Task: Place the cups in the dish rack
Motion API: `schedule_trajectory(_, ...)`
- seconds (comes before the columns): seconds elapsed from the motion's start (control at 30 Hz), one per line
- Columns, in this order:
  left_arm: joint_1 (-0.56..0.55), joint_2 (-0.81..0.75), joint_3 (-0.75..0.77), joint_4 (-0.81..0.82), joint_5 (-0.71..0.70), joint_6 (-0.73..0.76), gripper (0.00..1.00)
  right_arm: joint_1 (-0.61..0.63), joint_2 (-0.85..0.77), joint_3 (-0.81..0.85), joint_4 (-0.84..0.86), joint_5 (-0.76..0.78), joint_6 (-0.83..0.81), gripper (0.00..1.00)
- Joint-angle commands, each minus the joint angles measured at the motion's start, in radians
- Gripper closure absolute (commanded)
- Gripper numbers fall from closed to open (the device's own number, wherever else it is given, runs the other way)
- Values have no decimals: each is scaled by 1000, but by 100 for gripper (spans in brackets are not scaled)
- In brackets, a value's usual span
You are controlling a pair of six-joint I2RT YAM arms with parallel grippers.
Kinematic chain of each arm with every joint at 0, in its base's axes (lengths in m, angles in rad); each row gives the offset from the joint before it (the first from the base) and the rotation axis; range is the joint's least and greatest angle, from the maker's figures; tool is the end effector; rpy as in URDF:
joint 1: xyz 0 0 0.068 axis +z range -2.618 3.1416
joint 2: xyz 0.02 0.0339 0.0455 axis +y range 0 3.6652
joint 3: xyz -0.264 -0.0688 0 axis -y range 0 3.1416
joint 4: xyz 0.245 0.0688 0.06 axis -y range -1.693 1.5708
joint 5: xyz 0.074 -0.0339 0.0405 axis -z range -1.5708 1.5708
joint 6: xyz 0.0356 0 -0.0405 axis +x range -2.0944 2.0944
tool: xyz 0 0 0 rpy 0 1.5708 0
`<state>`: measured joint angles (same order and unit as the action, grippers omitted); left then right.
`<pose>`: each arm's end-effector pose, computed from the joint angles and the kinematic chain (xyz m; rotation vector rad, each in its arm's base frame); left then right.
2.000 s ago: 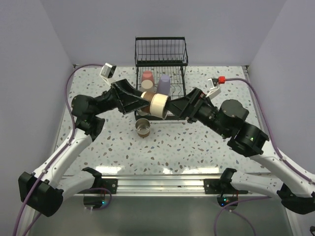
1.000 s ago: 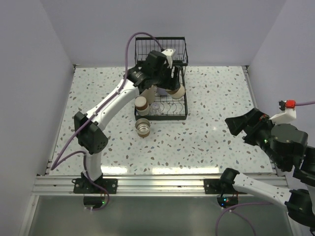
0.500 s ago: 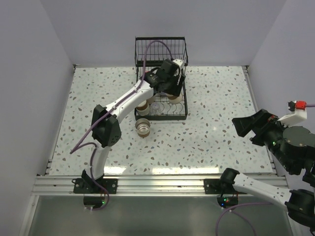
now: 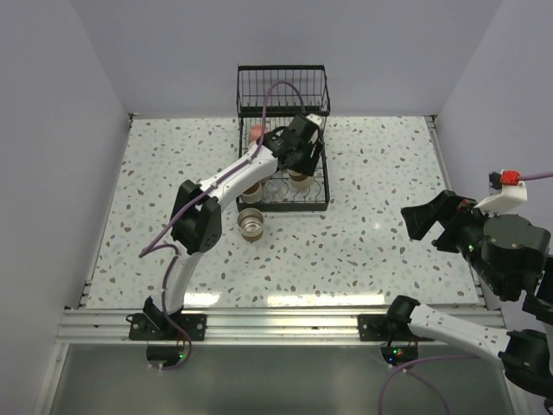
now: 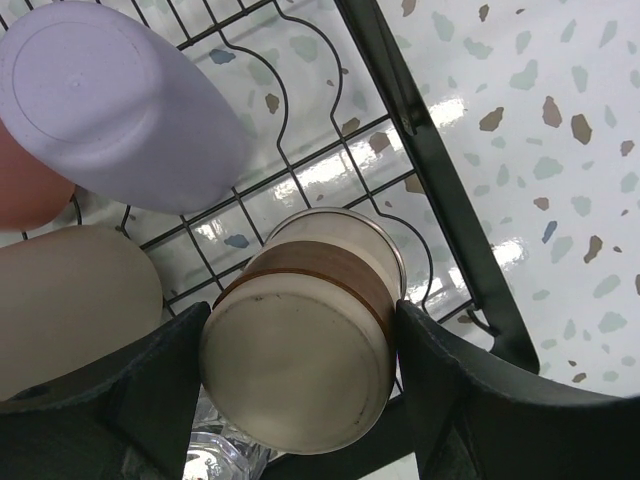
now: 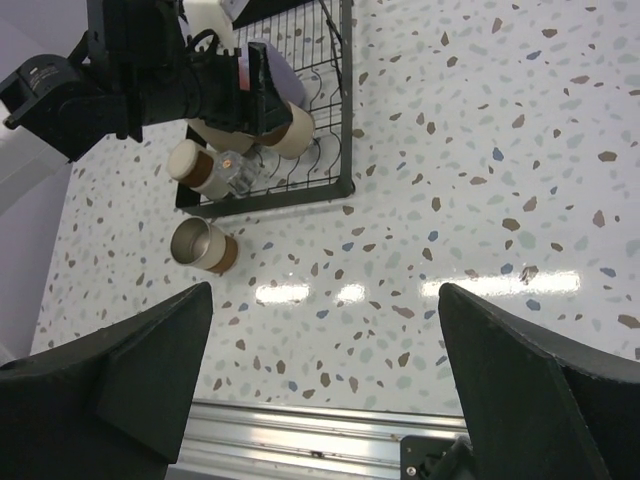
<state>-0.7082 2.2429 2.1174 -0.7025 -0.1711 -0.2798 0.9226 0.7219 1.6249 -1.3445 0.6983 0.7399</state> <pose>0.3903 -0.3263 0.2686 0.4314 2.3600 -0.2618 0.0291 0.0005 0.4742 0.2598 1.9087 0.4179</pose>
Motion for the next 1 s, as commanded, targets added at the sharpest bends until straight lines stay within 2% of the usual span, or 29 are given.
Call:
schedule_trajectory(0.0, -1, 14, 49, 54, -60, 37, 100, 2, 24, 4, 2, 32, -48, 2)
schedule_trajectory(0.33, 0, 86, 85, 54, -103, 57, 100, 1, 53, -10, 25, 40, -122, 2)
schedule_trajectory(0.43, 0, 89, 84, 55, -117, 59, 90, 1, 56, -16, 41, 41, -146, 2)
schedule_trajectory(0.53, -1, 90, 85, 58, -140, 65, 76, 1, 59, -19, 51, 49, -172, 2)
schedule_trajectory(0.57, -2, 92, 85, 58, -151, 68, 67, 1, 59, -23, 56, 49, -175, 2)
schedule_trajectory(0.63, -1, 93, 90, 57, -165, 74, 61, 1, 60, -30, 64, 47, -188, 2)
schedule_trajectory(0.67, -2, 95, 92, 55, -171, 74, 53, -1, 60, -33, 70, 46, -192, 2)
schedule_trajectory(0.73, 0, 96, 93, 54, -174, 74, 45, 1, 63, -33, 71, 44, -201, 2)
schedule_trajectory(0.77, 0, 98, 95, 52, -173, 76, 35, 1, 65, -33, 71, 44, -206, 2)
schedule_trajectory(0.93, 0, 96, 95, 46, -159, 71, 18, 1, 63, -39, 77, 44, -214, 2)
schedule_trajectory(0.97, 0, 89, 95, 46, -157, 68, 11, 1, 62, -42, 79, 43, -214, 2)
